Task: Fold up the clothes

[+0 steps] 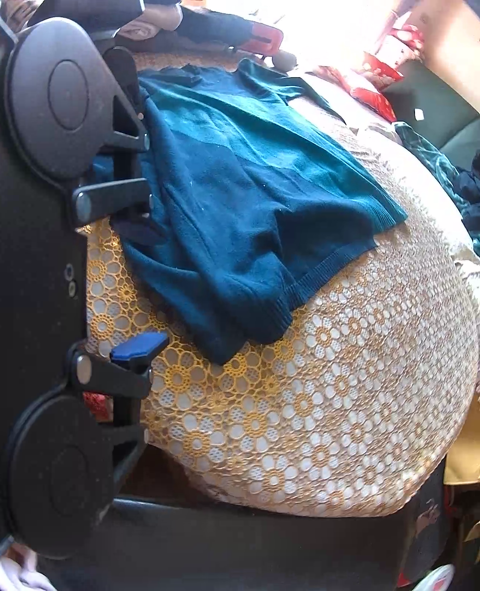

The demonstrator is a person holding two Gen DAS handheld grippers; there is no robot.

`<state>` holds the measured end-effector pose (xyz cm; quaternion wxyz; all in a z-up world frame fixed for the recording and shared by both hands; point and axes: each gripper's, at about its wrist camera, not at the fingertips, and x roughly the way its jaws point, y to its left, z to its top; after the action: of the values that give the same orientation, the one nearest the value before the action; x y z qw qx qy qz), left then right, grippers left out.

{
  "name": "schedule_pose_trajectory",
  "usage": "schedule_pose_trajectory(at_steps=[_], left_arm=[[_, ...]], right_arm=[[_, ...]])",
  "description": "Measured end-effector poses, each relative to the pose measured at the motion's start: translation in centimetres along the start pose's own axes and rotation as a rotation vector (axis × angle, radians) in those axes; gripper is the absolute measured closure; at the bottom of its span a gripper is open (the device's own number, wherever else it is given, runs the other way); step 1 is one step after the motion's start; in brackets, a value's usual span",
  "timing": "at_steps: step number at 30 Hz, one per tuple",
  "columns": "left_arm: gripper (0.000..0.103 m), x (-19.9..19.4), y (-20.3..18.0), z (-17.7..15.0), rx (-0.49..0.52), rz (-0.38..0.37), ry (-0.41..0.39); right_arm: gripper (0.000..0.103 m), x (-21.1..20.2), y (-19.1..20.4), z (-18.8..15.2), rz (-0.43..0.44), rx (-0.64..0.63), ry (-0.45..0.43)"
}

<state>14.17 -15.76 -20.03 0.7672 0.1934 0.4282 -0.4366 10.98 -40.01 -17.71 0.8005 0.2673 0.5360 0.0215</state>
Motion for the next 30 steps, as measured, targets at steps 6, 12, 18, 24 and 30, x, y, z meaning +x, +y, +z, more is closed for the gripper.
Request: schedule_pose_trajectory(at_steps=[6, 12, 18, 24, 30], left_arm=[[0.1, -2.6, -3.1, -0.5, 0.103, -0.072, -0.069], [0.1, -3.3, -7.0, -2.2, 0.261, -0.095, -0.059], [0.1, -2.7, -8.6, -3.9, 0.307, -0.107, -0.042], [0.1, -2.6, -8.2, -4.8, 0.284, -0.088, -0.067], [0.1, -2.8, -8.0, -5.1, 0.273, -0.092, -0.104]], right_arm=[[0.0, -0.2, 0.4, 1.3, 0.008, -0.01, 0.0], [0.0, -0.3, 3.9, 1.4, -0.013, -0.105, 0.076], [0.0, 2.0, 6.6, 0.3, -0.103, -0.133, 0.188], [0.0, 4.6, 8.4, -0.8, -0.266, -0.118, 0.197], [0.0, 5.9, 8.9, -1.1, -0.35, -0.078, 0.17]])
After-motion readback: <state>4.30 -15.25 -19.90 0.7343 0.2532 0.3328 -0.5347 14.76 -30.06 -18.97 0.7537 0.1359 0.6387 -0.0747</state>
